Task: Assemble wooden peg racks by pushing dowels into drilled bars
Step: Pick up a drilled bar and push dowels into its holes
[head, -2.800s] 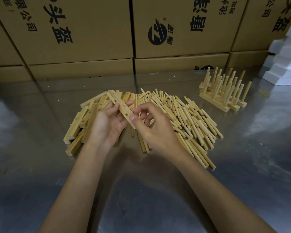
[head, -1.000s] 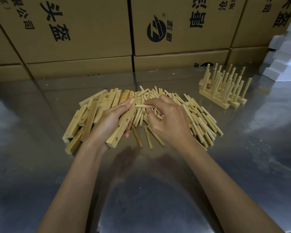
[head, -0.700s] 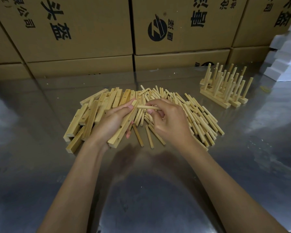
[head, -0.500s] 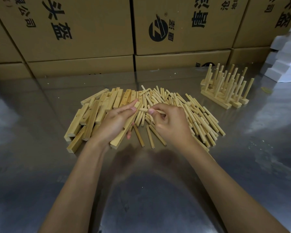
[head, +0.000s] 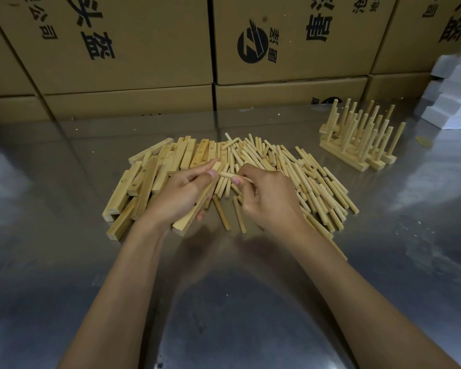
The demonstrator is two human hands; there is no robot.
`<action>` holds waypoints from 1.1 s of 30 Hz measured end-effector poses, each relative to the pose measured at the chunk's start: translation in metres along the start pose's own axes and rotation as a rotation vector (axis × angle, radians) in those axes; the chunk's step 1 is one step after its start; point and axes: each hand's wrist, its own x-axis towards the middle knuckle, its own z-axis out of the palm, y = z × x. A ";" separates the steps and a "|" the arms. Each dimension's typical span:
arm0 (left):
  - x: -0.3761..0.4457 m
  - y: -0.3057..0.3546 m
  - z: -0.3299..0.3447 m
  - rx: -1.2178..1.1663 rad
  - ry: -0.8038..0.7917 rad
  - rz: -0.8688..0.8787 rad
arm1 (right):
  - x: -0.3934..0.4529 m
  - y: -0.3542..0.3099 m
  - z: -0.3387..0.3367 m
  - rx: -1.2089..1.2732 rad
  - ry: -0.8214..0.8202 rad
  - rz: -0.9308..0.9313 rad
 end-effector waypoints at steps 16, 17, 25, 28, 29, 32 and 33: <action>0.000 -0.004 -0.001 0.037 -0.037 0.063 | -0.001 0.002 0.009 0.146 -0.023 0.133; 0.001 -0.004 0.000 0.040 -0.036 0.066 | -0.002 0.002 0.009 0.132 -0.020 0.129; 0.000 -0.003 -0.001 -0.029 -0.055 0.009 | -0.002 0.003 0.014 0.445 -0.038 0.250; 0.001 -0.004 -0.002 -0.097 -0.091 -0.011 | -0.003 0.002 0.015 0.488 -0.032 0.251; 0.002 -0.004 -0.003 -0.108 -0.097 -0.005 | -0.003 0.002 0.014 0.482 -0.026 0.245; 0.003 -0.008 -0.002 -0.044 -0.091 0.044 | -0.002 0.002 0.012 0.357 -0.018 0.214; 0.004 -0.010 -0.001 -0.009 -0.087 0.060 | -0.002 0.002 0.012 0.308 -0.018 0.205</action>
